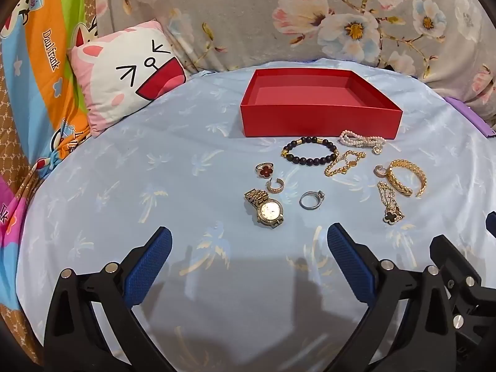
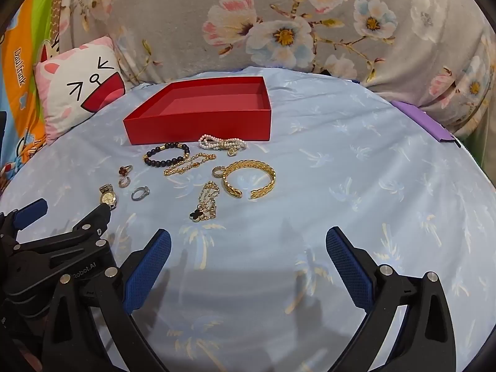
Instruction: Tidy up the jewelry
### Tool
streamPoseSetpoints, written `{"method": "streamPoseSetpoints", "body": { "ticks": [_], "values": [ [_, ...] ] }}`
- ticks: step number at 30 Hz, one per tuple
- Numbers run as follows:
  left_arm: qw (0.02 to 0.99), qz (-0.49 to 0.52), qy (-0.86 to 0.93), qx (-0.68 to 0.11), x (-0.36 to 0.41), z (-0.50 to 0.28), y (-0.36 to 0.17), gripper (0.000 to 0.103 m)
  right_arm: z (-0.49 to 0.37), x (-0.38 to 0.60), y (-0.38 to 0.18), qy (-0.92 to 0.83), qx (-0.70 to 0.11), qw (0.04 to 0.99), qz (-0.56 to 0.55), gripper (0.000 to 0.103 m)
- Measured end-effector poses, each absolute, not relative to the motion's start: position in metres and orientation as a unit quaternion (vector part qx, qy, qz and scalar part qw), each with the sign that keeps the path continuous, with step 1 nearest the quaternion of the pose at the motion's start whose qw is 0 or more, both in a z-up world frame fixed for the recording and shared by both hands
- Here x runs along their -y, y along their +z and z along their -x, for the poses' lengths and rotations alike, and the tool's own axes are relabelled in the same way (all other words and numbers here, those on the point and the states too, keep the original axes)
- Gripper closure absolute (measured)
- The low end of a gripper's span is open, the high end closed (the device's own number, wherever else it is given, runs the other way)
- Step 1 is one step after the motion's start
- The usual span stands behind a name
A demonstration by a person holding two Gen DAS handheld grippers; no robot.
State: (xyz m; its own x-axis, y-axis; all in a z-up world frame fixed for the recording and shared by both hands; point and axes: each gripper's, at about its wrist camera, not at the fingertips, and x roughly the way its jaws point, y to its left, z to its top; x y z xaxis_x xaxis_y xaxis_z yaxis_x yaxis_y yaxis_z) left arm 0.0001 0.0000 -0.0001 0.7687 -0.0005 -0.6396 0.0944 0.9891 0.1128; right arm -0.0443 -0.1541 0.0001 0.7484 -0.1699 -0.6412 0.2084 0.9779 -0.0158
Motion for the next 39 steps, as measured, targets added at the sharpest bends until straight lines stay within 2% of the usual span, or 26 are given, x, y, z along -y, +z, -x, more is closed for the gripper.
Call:
{"method": "streamPoseSetpoints", "body": {
  "ticks": [39],
  "values": [
    [0.938,-0.067,-0.028,-0.34,0.0007,0.0018,-0.0004,0.007,0.0443,0.152,0.0007,-0.11,-0.341,0.933,-0.018,0.005]
  ]
}}
